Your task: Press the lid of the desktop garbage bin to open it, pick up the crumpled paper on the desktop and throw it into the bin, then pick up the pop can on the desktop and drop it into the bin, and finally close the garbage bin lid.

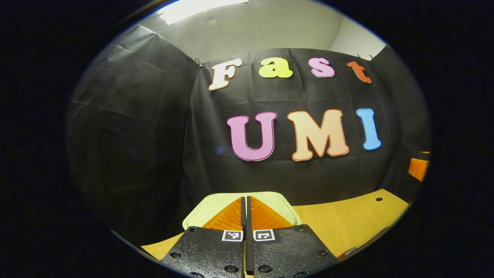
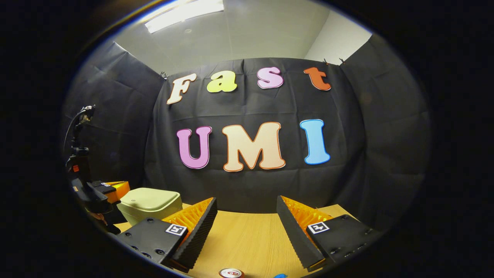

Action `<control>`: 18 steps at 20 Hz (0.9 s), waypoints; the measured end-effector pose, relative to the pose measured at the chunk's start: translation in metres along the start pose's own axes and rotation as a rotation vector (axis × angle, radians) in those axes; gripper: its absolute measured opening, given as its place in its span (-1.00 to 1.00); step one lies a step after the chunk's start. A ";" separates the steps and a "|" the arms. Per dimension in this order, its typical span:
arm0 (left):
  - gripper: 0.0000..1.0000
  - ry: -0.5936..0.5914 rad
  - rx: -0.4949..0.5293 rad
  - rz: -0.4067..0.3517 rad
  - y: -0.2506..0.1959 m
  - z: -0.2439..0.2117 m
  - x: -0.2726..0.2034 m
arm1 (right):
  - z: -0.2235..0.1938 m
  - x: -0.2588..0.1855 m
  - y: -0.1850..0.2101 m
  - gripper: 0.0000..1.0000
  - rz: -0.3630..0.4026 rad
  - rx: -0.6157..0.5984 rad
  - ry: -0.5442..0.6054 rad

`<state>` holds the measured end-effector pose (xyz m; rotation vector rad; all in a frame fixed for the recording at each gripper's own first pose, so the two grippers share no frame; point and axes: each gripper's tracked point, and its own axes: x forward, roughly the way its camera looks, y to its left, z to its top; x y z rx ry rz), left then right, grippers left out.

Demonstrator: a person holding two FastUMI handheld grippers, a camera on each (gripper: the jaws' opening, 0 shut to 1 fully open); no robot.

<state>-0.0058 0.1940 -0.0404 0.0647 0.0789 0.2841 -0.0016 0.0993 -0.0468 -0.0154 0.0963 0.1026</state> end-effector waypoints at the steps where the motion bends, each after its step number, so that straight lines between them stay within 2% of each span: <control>1: -1.00 0.014 -0.003 -0.006 0.001 -0.006 0.002 | -0.002 -0.001 0.000 0.94 -0.005 -0.003 0.005; 8: -1.00 0.095 -0.037 -0.058 0.000 -0.041 0.006 | -0.015 -0.008 0.006 0.95 -0.028 -0.028 0.040; 12: -1.00 0.076 -0.036 -0.070 0.000 -0.043 0.007 | -0.015 -0.011 0.012 0.94 -0.005 -0.038 0.044; 14: -1.00 0.070 -0.073 -0.078 -0.002 -0.043 0.007 | -0.016 -0.011 0.011 0.95 0.001 -0.043 0.045; 16: -1.00 0.063 -0.048 -0.087 -0.001 -0.044 0.008 | -0.014 -0.013 0.009 0.94 0.009 -0.042 0.041; 18: -1.00 0.004 -0.024 -0.091 -0.002 -0.028 0.006 | -0.006 -0.013 0.000 0.96 0.008 -0.042 0.027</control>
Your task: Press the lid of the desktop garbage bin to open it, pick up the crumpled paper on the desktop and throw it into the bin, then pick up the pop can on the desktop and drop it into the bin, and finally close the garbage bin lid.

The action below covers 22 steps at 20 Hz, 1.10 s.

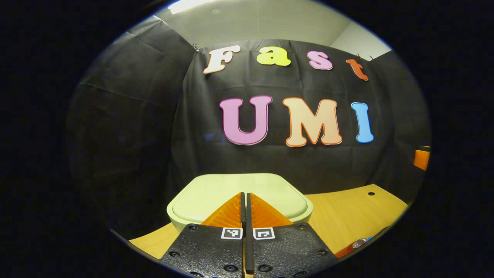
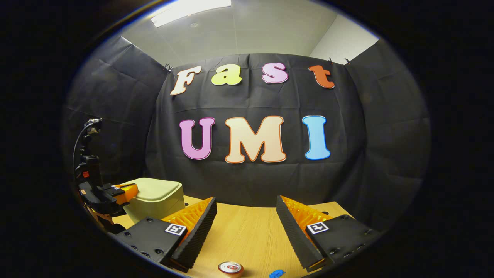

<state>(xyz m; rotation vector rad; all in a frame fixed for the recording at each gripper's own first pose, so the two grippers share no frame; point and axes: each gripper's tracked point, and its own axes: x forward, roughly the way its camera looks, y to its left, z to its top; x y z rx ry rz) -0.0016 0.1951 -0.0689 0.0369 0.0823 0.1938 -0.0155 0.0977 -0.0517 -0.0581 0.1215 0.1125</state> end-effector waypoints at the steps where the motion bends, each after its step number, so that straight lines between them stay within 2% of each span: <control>1: -1.00 0.003 0.014 0.003 0.000 0.001 -0.005 | 0.004 0.000 -0.005 0.96 -0.003 0.000 -0.007; 5: -1.00 -0.065 0.006 0.023 -0.004 0.032 -0.014 | 0.011 -0.001 -0.030 0.95 -0.016 -0.005 -0.021; 10: -1.00 -0.139 -0.029 -0.047 -0.043 0.075 -0.023 | 0.011 -0.004 -0.058 0.95 -0.018 -0.006 -0.019; 12: -0.67 -0.152 -0.033 -0.075 -0.060 0.086 -0.032 | 0.007 -0.005 -0.068 0.95 -0.013 -0.005 -0.012; 13: -0.39 -0.162 -0.029 -0.093 -0.071 0.091 -0.038 | 0.004 -0.006 -0.073 0.96 -0.010 -0.005 -0.004; 14: -0.23 -0.172 -0.020 -0.100 -0.078 0.096 -0.043 | -0.001 -0.006 -0.078 0.96 -0.005 -0.004 0.004; 15: 0.15 -0.182 -0.010 -0.106 -0.087 0.100 -0.048 | -0.005 -0.005 -0.083 0.96 -0.005 -0.003 0.014; 17: 0.56 -0.196 0.004 -0.118 -0.103 0.106 -0.057 | -0.016 -0.007 -0.093 0.96 0.000 0.001 0.036; 18: 0.58 -0.201 0.003 -0.125 -0.111 0.108 -0.061 | -0.025 -0.006 -0.097 0.96 0.004 0.003 0.051; 19: 0.76 -0.202 -0.001 -0.130 -0.118 0.108 -0.066 | -0.033 -0.006 -0.101 0.96 0.007 0.002 0.066; 22: 0.78 -0.193 -0.019 -0.141 -0.136 0.109 -0.077 | -0.068 -0.007 -0.107 0.96 0.027 -0.008 0.131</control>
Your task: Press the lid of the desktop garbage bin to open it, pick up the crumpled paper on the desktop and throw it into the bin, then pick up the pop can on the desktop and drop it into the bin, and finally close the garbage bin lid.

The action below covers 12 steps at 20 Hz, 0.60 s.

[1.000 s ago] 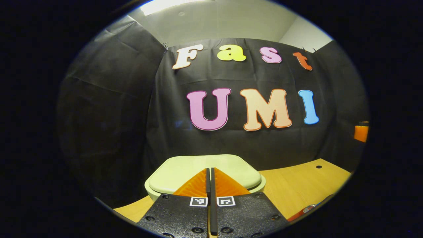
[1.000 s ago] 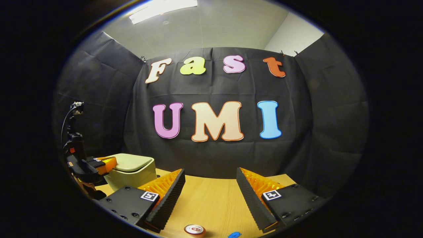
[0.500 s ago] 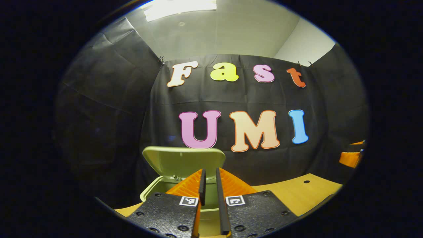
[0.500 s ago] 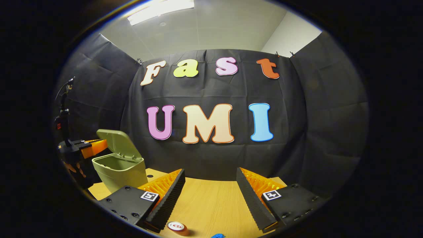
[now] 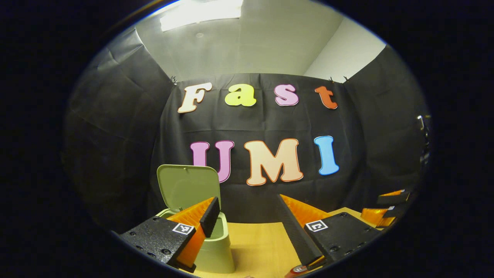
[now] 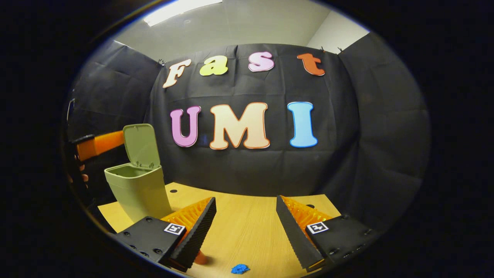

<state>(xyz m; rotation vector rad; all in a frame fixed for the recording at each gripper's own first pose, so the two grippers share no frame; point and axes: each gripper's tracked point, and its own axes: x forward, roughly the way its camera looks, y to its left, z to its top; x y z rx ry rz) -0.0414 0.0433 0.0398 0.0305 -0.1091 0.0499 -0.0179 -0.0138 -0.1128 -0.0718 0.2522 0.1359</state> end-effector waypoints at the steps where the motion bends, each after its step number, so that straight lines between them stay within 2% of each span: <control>1: 0.79 0.001 -0.001 -0.005 -0.005 0.001 -0.002 | -0.012 0.000 0.000 0.96 0.009 -0.002 0.024; 2: 0.89 0.005 0.004 -0.005 -0.009 0.001 -0.004 | -0.025 0.001 0.000 1.00 0.018 -0.001 0.046; 3: 0.79 0.006 0.009 -0.007 -0.012 0.002 -0.006 | -0.039 0.001 0.000 0.96 0.026 0.001 0.072; 4: 0.89 0.007 0.012 -0.009 -0.015 0.004 -0.008 | -0.053 0.002 -0.001 0.96 0.030 0.000 0.100; 5: 0.89 0.009 0.013 -0.011 -0.018 0.004 -0.011 | -0.068 0.003 -0.002 0.96 0.033 -0.004 0.129; 6: 0.80 0.008 0.012 -0.010 -0.019 0.006 -0.012 | -0.084 0.004 -0.002 0.96 0.037 -0.010 0.160; 7: 0.89 0.008 0.015 -0.007 -0.020 0.006 -0.014 | -0.099 0.005 -0.002 0.97 0.040 -0.015 0.189; 8: 0.89 0.007 0.021 -0.003 -0.019 0.009 -0.015 | -0.113 0.005 -0.002 0.96 0.044 -0.020 0.216; 9: 0.80 0.006 0.027 -0.001 -0.019 0.009 -0.017 | -0.126 0.005 -0.002 0.97 0.048 -0.027 0.240; 11: 0.80 0.004 0.038 0.007 -0.017 0.012 -0.019 | -0.152 0.007 -0.001 0.96 0.055 -0.046 0.289; 12: 0.89 0.003 0.046 0.012 -0.014 0.012 -0.018 | -0.166 0.006 -0.001 0.97 0.058 -0.056 0.315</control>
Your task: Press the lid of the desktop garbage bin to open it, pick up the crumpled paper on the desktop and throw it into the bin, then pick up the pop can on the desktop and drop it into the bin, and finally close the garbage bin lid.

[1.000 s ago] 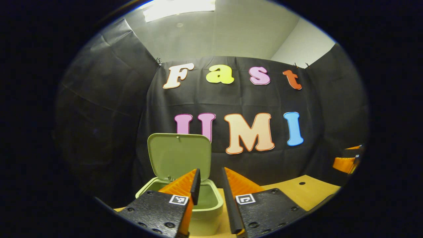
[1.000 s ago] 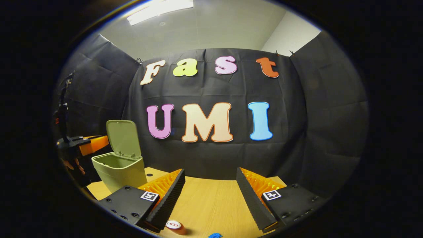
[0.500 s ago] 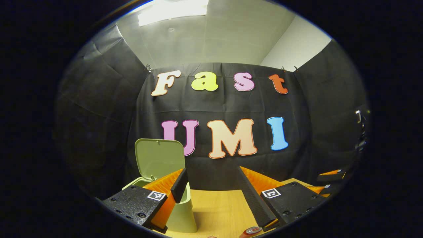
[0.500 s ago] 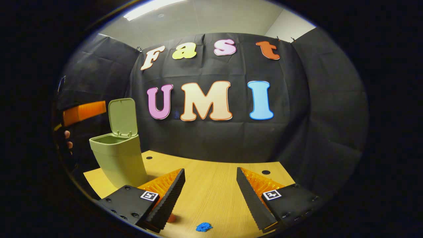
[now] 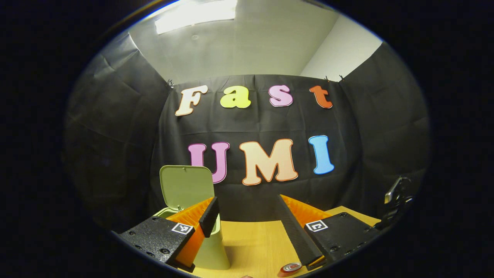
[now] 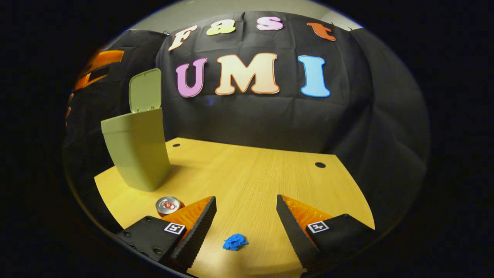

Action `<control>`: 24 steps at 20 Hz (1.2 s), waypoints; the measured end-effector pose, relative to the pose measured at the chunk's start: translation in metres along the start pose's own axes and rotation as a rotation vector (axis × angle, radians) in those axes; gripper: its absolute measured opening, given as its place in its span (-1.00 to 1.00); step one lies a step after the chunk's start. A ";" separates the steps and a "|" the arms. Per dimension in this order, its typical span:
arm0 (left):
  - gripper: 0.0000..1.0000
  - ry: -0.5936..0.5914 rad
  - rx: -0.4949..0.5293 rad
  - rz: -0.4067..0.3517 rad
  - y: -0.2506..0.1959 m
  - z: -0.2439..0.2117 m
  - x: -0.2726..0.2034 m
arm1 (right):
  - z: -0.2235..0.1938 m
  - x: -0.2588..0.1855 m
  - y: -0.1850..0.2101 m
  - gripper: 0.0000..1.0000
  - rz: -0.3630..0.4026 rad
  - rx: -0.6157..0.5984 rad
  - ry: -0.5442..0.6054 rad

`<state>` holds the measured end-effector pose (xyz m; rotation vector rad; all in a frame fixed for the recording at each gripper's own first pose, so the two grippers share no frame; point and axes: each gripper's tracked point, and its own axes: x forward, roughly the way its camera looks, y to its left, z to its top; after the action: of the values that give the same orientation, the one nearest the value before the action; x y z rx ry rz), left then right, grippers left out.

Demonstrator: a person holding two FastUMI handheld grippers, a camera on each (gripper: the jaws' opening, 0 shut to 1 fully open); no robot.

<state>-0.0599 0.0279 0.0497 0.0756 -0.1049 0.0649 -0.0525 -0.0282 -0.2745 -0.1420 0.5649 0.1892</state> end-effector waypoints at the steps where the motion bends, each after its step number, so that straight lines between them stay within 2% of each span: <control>1: 0.89 0.004 0.007 0.005 0.002 -0.001 -0.002 | -0.012 0.004 0.001 0.97 0.004 -0.009 0.025; 2: 0.80 0.006 0.012 0.013 0.006 0.000 -0.002 | -0.025 0.007 0.003 0.97 0.010 -0.017 0.050; 3: 0.89 0.007 0.014 0.021 0.008 0.000 -0.004 | -0.038 0.011 0.004 0.97 0.015 -0.023 0.081; 5: 0.89 0.013 0.020 0.036 0.014 -0.002 -0.006 | -0.068 0.014 0.005 0.98 0.027 -0.026 0.154; 6: 0.80 0.016 0.024 0.043 0.017 -0.002 -0.007 | -0.080 0.017 0.005 0.97 0.030 -0.027 0.186; 7: 0.80 0.020 0.028 0.047 0.019 -0.003 -0.008 | -0.090 0.019 0.006 1.00 0.033 -0.030 0.214; 14: 0.82 0.042 0.053 0.068 0.030 -0.008 -0.010 | -0.139 0.023 0.015 0.94 0.062 -0.012 0.351; 15: 0.84 0.044 0.054 0.071 0.032 -0.009 -0.011 | -0.143 0.023 0.019 0.62 0.073 -0.003 0.370; 16: 0.85 0.046 0.054 0.072 0.033 -0.009 -0.012 | -0.144 0.020 0.021 0.43 0.079 0.003 0.372; 17: 0.85 0.047 0.054 0.073 0.034 -0.010 -0.011 | -0.140 0.023 0.021 0.09 0.076 0.003 0.359; 18: 0.99 0.051 0.054 0.074 0.036 -0.011 -0.010 | -0.138 0.024 0.019 -0.26 0.079 0.017 0.355; 19: 0.85 0.054 0.052 0.075 0.037 -0.013 -0.011 | -0.138 0.023 0.022 -0.60 0.098 0.033 0.370; 21: 0.85 0.058 0.044 0.076 0.040 -0.014 -0.009 | -0.131 0.025 0.021 -0.60 0.075 0.031 0.345; 22: 0.85 0.058 0.044 0.078 0.041 -0.014 -0.008 | -0.122 0.024 0.021 -0.77 0.077 0.034 0.324; 23: 0.99 0.056 0.045 0.079 0.043 -0.015 -0.008 | -0.109 0.024 0.021 -0.77 0.077 0.036 0.299; 24: 0.99 0.054 0.045 0.079 0.045 -0.014 -0.006 | -0.096 0.025 0.022 -0.77 0.077 0.028 0.269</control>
<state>-0.0678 0.0734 0.0383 0.1143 -0.0521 0.1485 -0.0860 -0.0214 -0.3703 -0.1195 0.8416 0.2386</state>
